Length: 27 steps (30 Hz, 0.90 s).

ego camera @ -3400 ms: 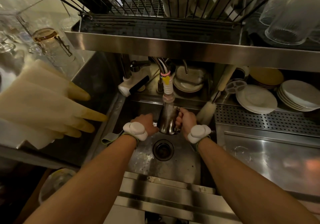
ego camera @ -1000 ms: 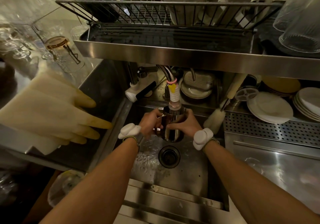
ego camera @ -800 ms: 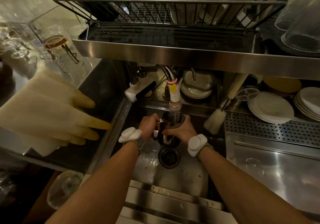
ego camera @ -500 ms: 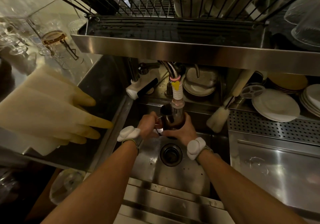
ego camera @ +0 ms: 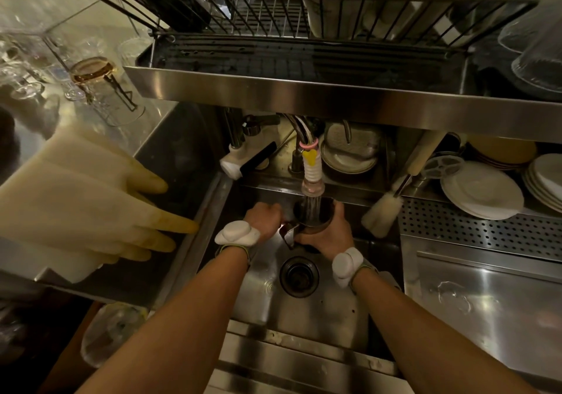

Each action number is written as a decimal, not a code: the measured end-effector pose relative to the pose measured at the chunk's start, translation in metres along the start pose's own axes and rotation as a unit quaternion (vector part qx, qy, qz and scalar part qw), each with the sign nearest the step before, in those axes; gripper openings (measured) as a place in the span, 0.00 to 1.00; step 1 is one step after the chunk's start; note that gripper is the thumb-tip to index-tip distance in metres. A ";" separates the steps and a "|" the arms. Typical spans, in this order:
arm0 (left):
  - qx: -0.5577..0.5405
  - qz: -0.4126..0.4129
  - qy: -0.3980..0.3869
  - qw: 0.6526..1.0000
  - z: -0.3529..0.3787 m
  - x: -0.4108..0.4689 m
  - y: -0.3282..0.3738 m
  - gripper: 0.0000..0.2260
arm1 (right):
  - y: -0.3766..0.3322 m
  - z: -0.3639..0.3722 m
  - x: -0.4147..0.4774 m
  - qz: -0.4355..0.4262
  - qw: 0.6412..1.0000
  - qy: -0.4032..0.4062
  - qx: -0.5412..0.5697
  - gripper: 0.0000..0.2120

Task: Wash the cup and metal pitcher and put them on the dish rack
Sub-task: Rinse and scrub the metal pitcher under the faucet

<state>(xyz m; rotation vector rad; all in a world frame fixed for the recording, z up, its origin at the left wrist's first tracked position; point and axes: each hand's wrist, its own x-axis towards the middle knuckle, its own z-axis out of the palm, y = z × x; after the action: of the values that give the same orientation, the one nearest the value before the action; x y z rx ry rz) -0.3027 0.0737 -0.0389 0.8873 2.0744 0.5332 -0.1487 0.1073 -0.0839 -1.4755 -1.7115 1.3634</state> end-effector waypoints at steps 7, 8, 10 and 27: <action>-0.010 0.041 0.019 0.999 -0.006 -0.004 0.001 0.12 | -0.002 -0.010 -0.002 -0.004 1.000 -0.022 -0.018 0.47; -0.005 0.046 0.020 0.999 -0.005 -0.004 -0.001 0.12 | -0.005 -0.011 0.001 -0.005 1.000 -0.022 -0.018 0.48; -0.001 0.041 0.022 0.999 -0.004 -0.004 -0.004 0.12 | -0.011 -0.008 0.004 -0.007 0.999 -0.029 -0.016 0.48; 0.000 0.069 0.028 0.997 -0.002 0.007 -0.011 0.11 | -0.016 -0.009 0.005 -0.029 0.998 -0.056 -0.026 0.48</action>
<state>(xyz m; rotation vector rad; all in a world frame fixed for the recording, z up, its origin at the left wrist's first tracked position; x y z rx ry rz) -0.3115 0.0717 -0.0478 1.0329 2.0741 0.6379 -0.1496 0.1166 -0.0674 -1.3887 -1.8587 1.4032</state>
